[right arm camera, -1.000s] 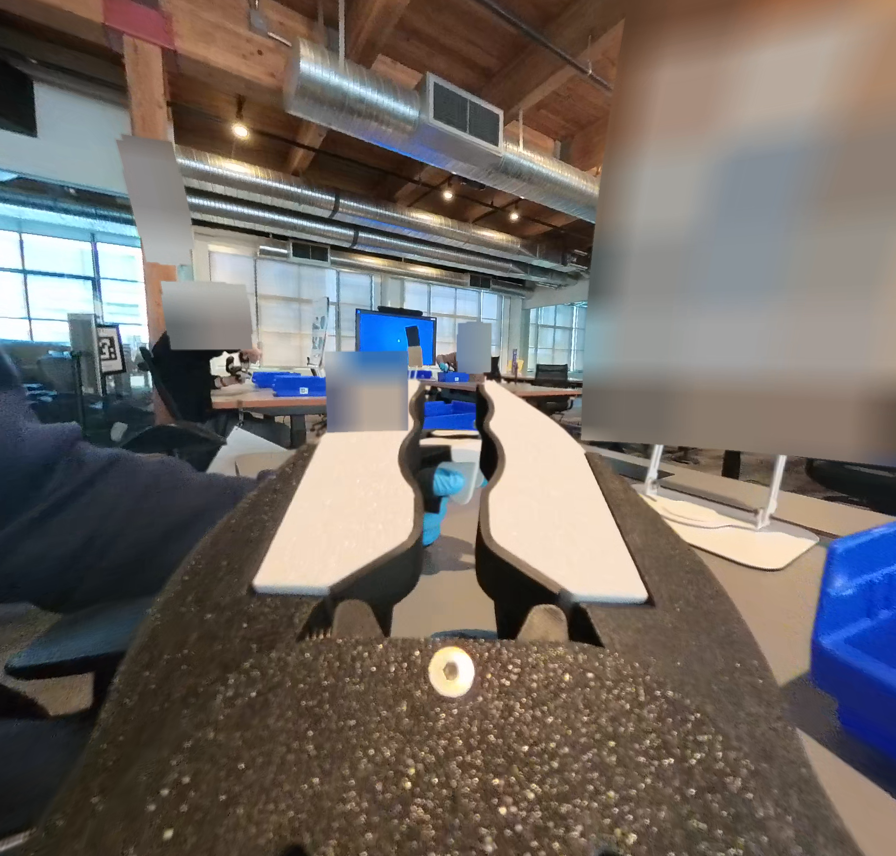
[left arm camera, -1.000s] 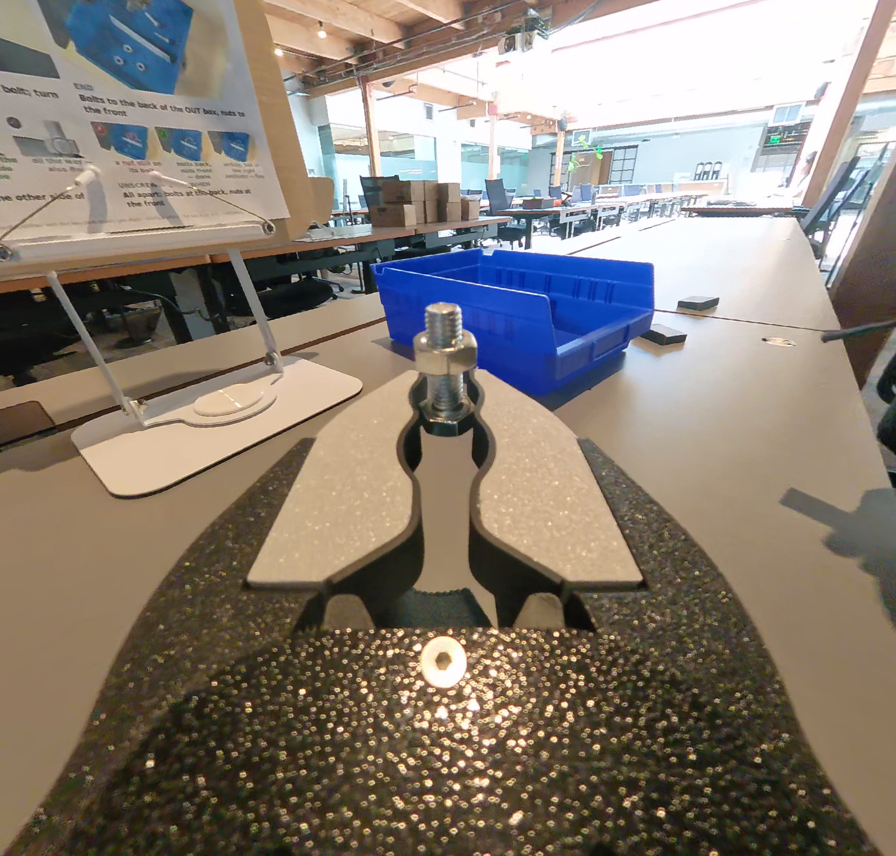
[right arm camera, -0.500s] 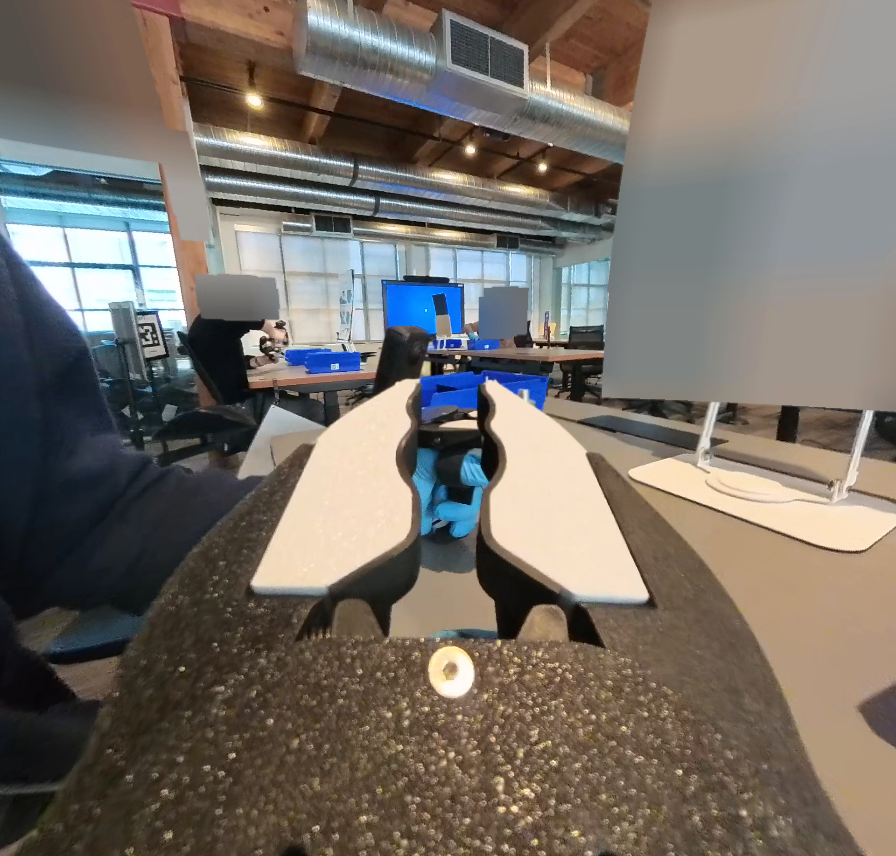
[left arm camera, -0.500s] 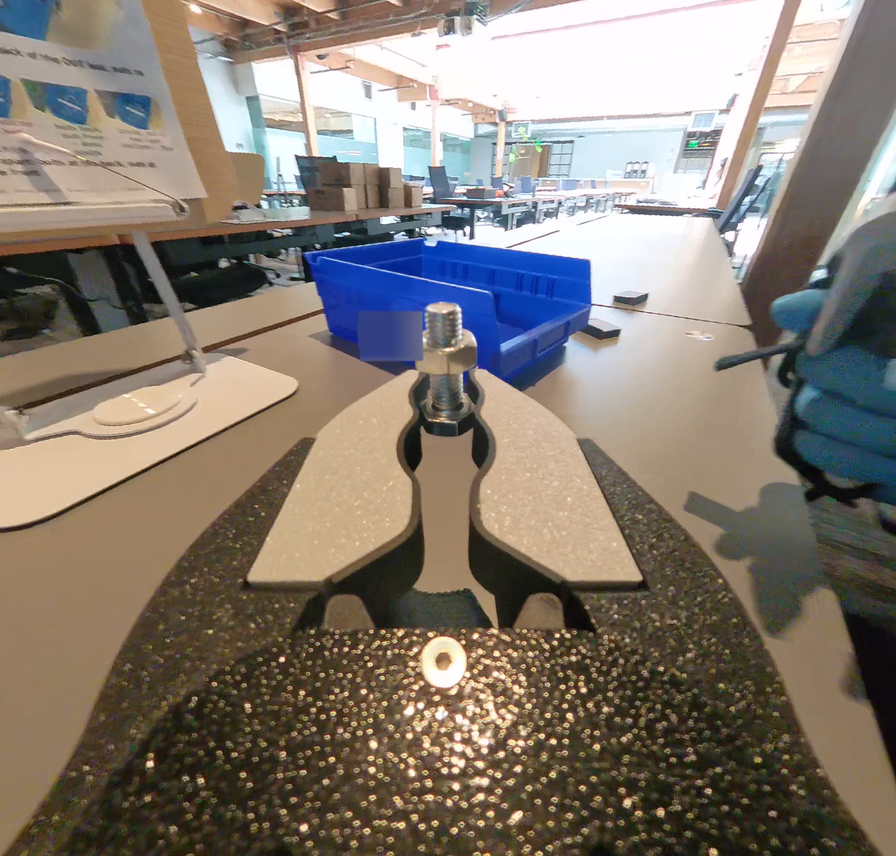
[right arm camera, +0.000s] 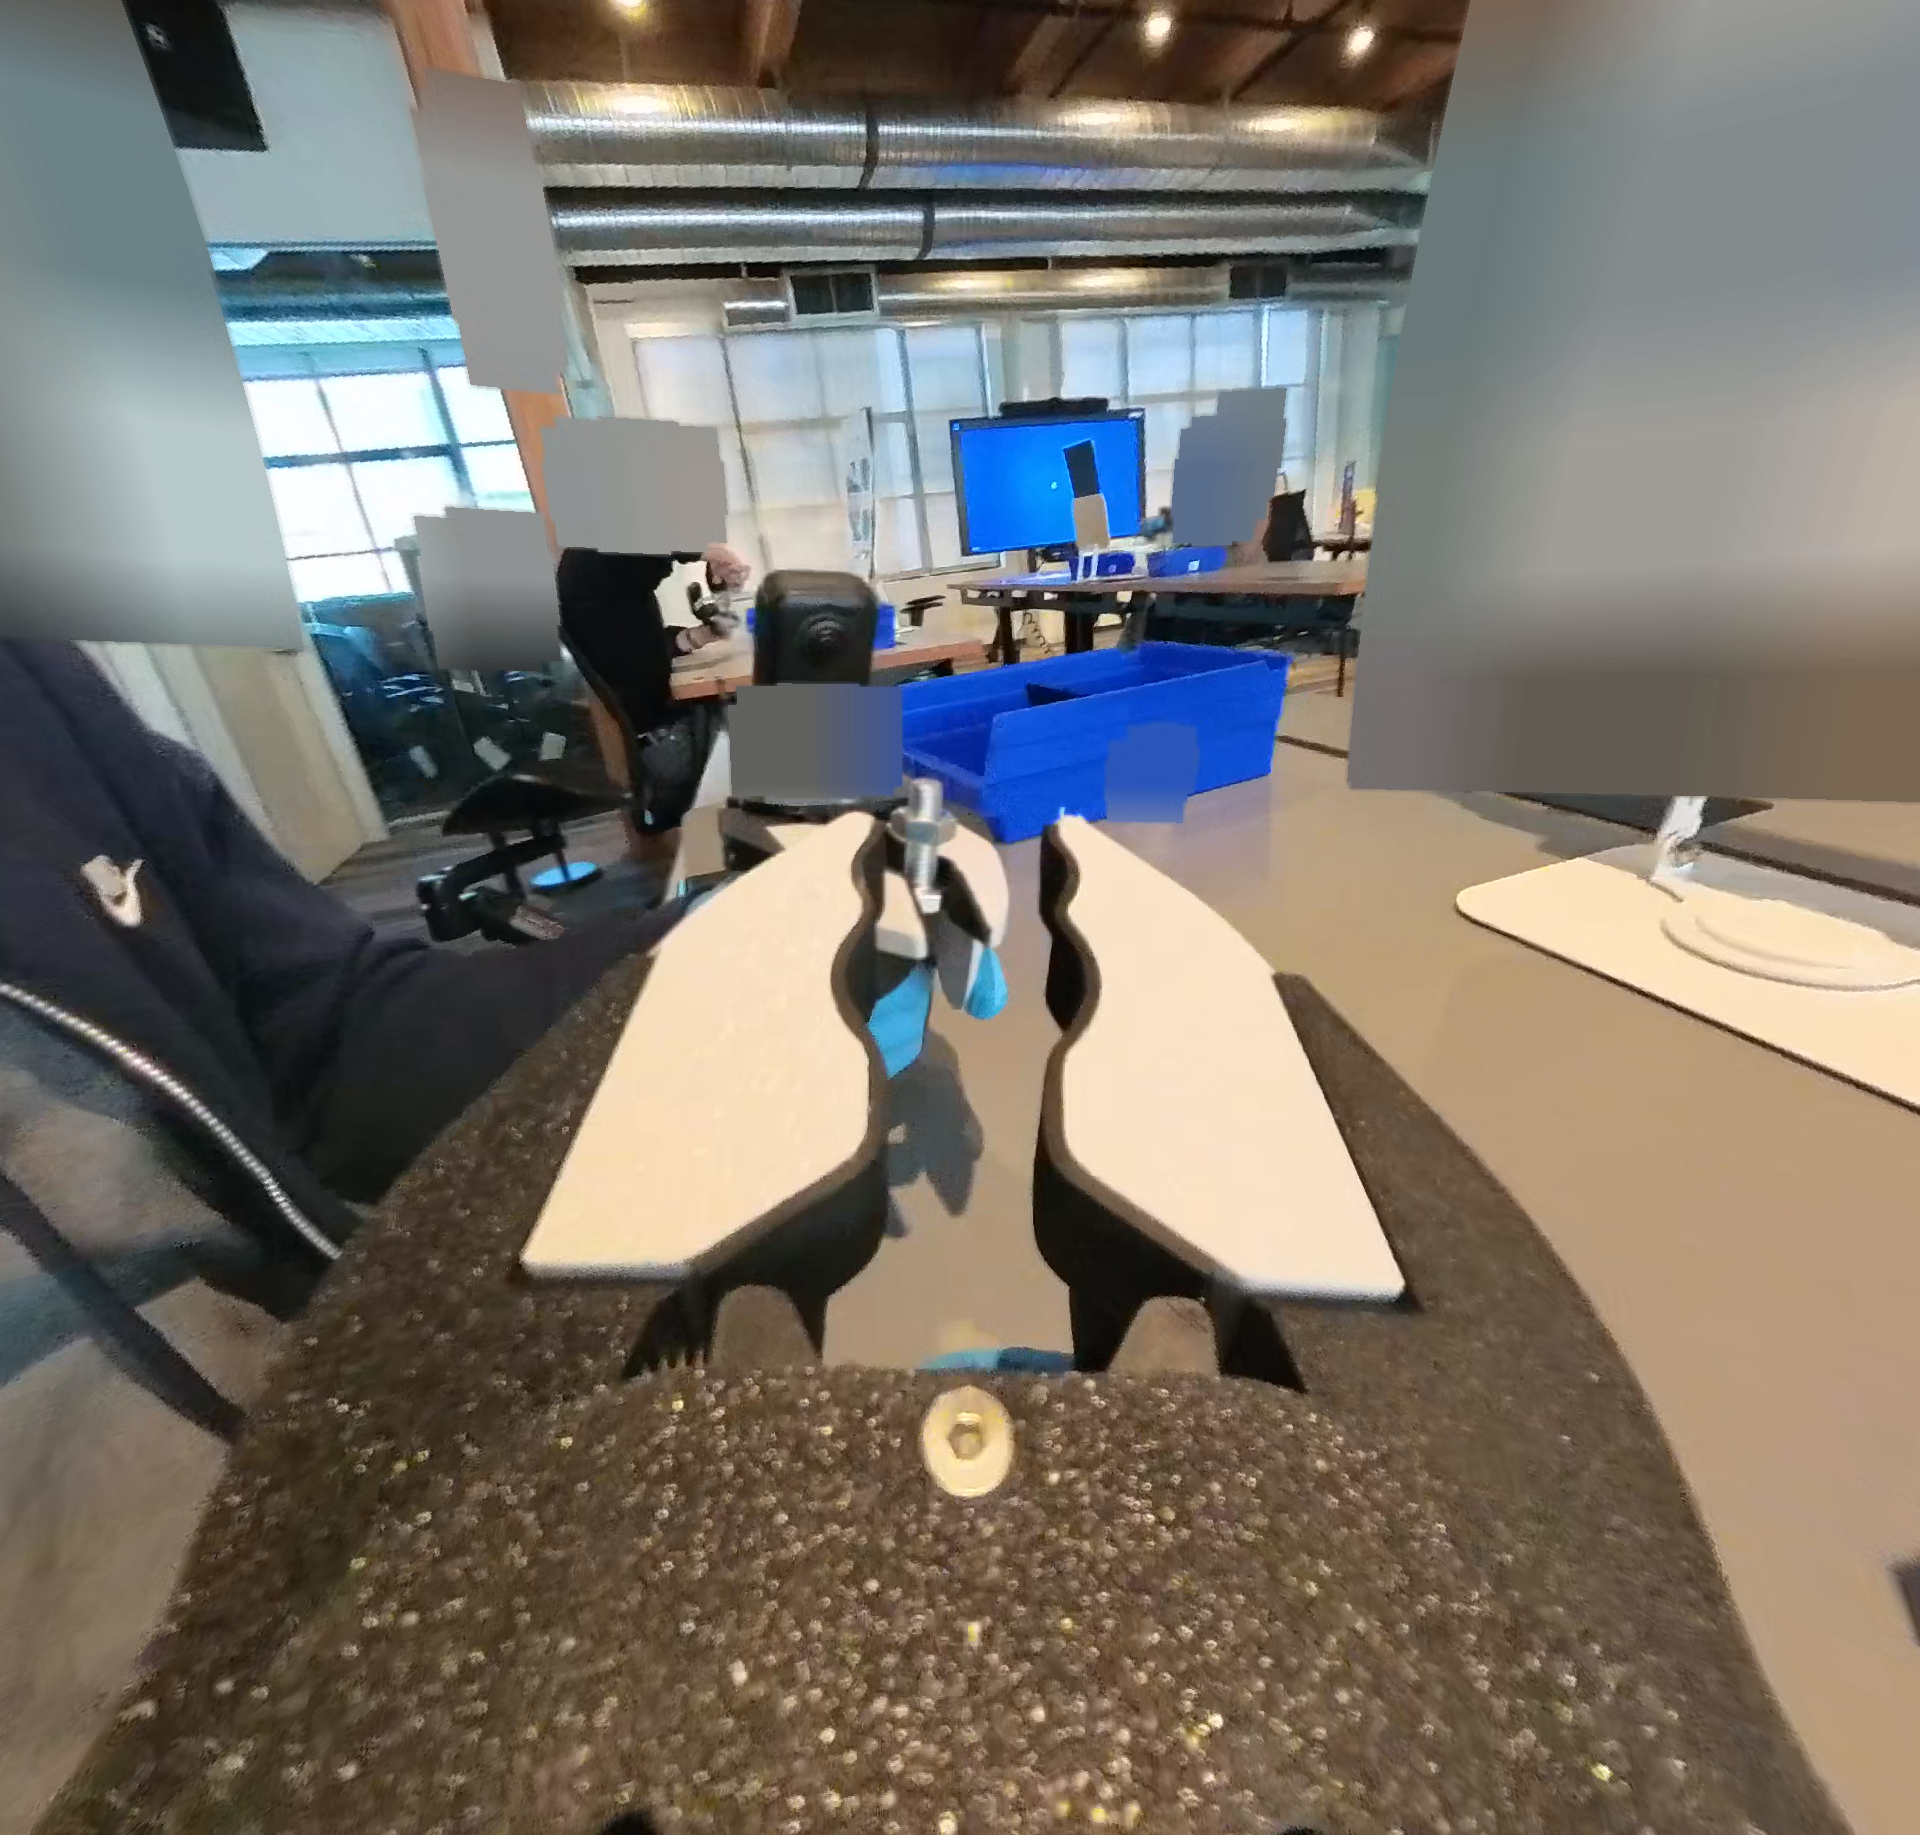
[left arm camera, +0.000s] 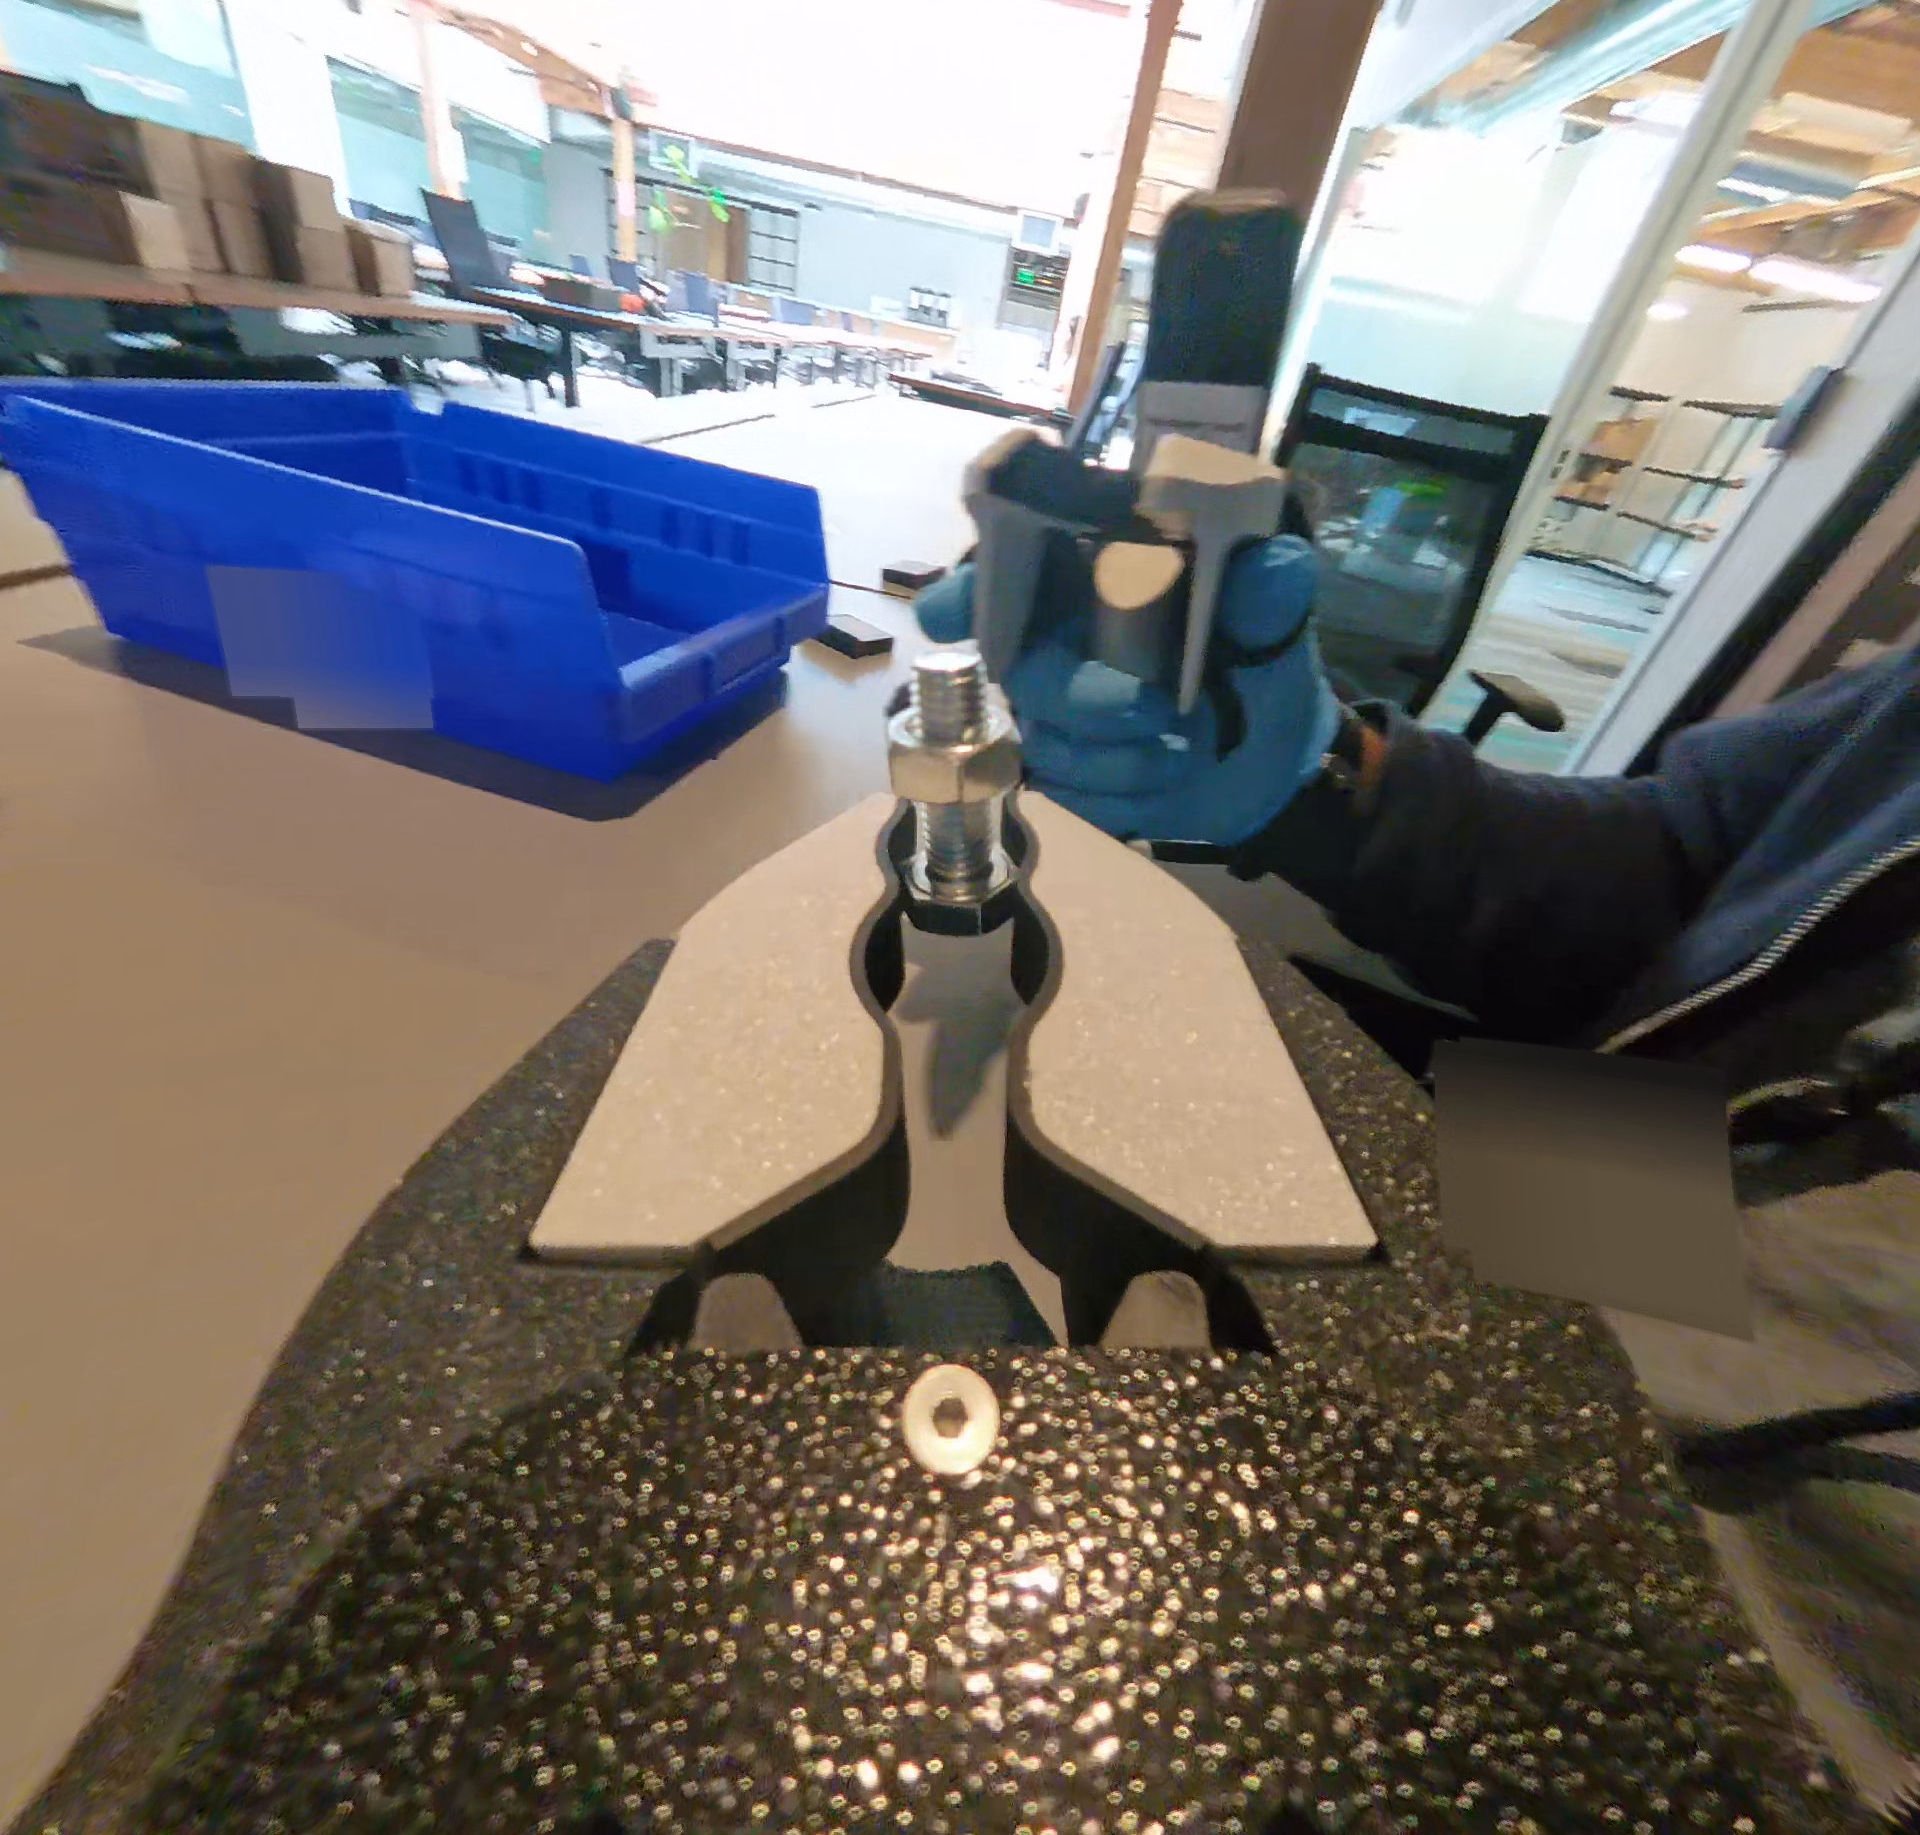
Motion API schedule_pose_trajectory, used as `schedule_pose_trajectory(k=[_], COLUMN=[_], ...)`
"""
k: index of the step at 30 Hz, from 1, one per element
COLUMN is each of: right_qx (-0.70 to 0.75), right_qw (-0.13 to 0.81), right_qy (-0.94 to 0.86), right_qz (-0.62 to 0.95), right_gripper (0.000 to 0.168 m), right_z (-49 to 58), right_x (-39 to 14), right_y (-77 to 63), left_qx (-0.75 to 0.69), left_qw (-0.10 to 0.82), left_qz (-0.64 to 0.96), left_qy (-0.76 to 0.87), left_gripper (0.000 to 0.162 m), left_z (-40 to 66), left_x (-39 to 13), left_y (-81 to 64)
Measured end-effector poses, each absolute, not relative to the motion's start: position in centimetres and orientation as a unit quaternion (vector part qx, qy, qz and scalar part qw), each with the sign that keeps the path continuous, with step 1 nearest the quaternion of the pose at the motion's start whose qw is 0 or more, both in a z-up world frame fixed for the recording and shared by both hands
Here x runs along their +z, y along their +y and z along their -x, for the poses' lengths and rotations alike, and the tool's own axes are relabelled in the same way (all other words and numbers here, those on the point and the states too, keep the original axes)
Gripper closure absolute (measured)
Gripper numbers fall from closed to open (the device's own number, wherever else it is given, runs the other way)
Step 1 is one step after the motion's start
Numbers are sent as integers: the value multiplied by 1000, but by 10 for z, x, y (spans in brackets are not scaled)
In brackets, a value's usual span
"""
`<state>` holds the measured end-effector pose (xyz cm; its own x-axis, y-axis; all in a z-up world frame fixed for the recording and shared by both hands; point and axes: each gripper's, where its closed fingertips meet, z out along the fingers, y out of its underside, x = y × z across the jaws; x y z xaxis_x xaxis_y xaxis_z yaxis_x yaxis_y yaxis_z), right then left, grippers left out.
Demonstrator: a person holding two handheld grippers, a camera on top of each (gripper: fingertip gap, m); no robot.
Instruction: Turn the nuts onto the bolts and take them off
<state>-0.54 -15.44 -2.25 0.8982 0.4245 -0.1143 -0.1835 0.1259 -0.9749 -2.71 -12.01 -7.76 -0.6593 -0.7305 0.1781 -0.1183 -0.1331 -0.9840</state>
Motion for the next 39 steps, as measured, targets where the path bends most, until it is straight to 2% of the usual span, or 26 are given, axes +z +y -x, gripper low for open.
schedule_pose_trajectory(k=[7, 22, 31, 39], right_qx=[230, 323, 404, 399], right_qw=[678, 649, 601, 581], right_qy=[-177, -277, -295, -340], right_qz=[675, 630, 623, 622], right_gripper=[135, 138, 142, 149], right_z=[25, 51, 45, 71], right_x=[-49, -43, -51, -58], right_y=[-111, -111, -97, -112], left_qx=[-686, -679, -701, -696], left_qw=[139, 134, 39, 2], left_qz=[330, 328, 298, 264], left_qy=[633, 643, 647, 668], left_gripper=[147, 147, 147, 147], left_z=[33, 47, 43, 56], left_x=[-87, -84, -84, -84], left_y=[-132, -137, -133, -153])
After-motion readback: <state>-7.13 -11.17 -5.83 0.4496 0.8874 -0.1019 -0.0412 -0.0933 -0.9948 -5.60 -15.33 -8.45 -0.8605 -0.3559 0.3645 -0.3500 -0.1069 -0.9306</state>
